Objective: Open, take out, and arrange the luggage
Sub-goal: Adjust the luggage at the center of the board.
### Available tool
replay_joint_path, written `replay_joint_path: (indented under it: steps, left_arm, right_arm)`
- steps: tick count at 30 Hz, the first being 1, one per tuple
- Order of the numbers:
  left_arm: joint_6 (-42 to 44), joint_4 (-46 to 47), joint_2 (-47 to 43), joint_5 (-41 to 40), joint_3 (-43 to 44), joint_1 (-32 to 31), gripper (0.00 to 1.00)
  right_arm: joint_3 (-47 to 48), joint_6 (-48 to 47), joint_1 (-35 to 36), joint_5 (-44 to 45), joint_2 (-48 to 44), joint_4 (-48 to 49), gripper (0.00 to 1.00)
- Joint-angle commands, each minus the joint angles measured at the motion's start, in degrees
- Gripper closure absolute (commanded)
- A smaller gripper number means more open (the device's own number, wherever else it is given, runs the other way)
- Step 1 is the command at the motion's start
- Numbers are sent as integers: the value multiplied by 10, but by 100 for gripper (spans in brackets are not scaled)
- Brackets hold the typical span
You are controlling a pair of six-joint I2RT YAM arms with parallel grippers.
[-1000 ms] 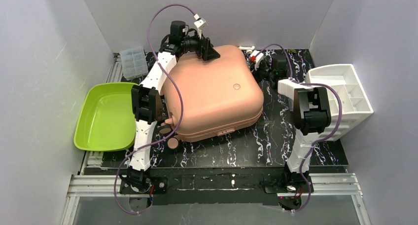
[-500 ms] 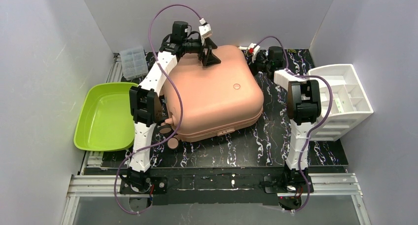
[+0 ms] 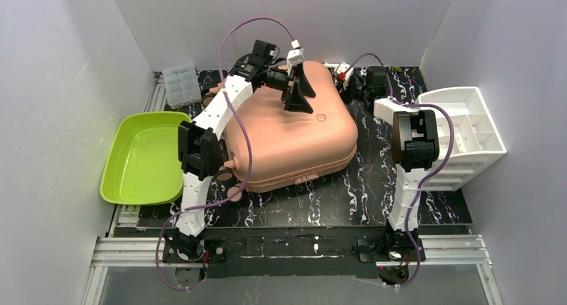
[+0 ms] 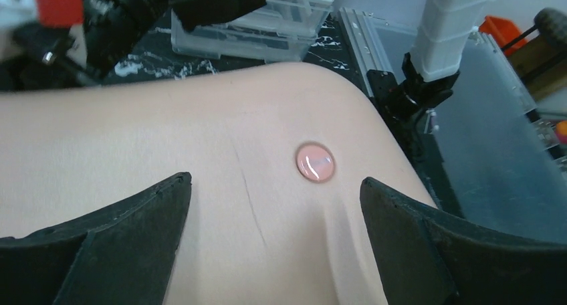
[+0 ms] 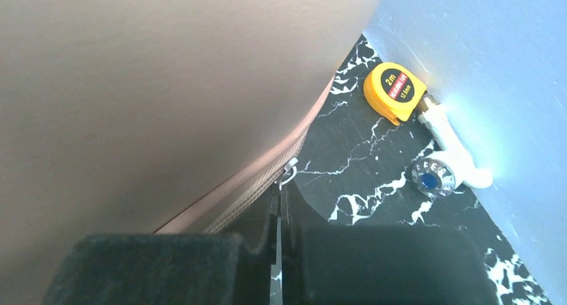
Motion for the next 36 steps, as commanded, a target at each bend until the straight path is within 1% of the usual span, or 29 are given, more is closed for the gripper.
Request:
replay_joint_path:
  steps: [1,2,4,6,8,9,10,11,12,13,14,16,18,20,24,28,32,36]
  left_arm:
    - [-177,-19,-55,-104,-100,61,2]
    - [-194,25,-82,-132,-123,73,2]
    - [-205,58,-120,-209,-147,91,2]
    - [-187,54,-126,-275,-133,102,2]
    - [-180,50,-103,-310,-96,112,2]
    - [-185,56,-93,-314,-87,117,2]
    - [-190,64,-82,-315,-80,119,2]
    - [-191,69,-73,-318,-76,119,2]
    - [-194,73,-61,-317,-69,119,2]
    - [-196,76,-50,-315,-59,119,2]
    - [-198,79,-40,-313,-51,119,2]
    - [-197,87,-24,-316,-40,119,2]
    - [-197,93,-7,-321,-26,119,2]
    - [-198,94,13,-319,-7,119,2]
    - [-205,78,64,-284,29,116,2]
    - [-213,64,98,-219,46,109,2]
    - [-209,46,122,-148,60,98,2]
    - [-178,11,133,-91,63,85,5]
  right_arm:
    - [-55,-31,3,-20,-34,-58,99]
    - [-63,-28,3,-19,-39,-54,99]
    - [-80,-20,3,-20,-47,-46,99]
    - [-88,-15,3,-17,-51,-44,99]
    - [-94,-8,4,-5,-53,-40,99]
    - [-97,-2,3,2,-54,-38,88]
    - [-100,5,3,10,-56,-33,75]
    - [-106,10,3,18,-60,-29,59]
    - [-114,17,3,29,-67,-23,46]
    - [-123,25,3,43,-75,-17,36]
    - [-135,34,3,75,-83,-12,30]
    - [-142,57,3,121,-97,-21,26]
    - [-142,67,3,148,-104,-53,24]
    - [-147,68,3,138,-109,-84,25]
    - [-160,93,4,76,-122,-133,28]
    - [-180,91,9,24,-148,-193,32]
    - [-202,38,29,0,-184,-270,34]
    - [-234,-33,58,-12,-238,-355,36]
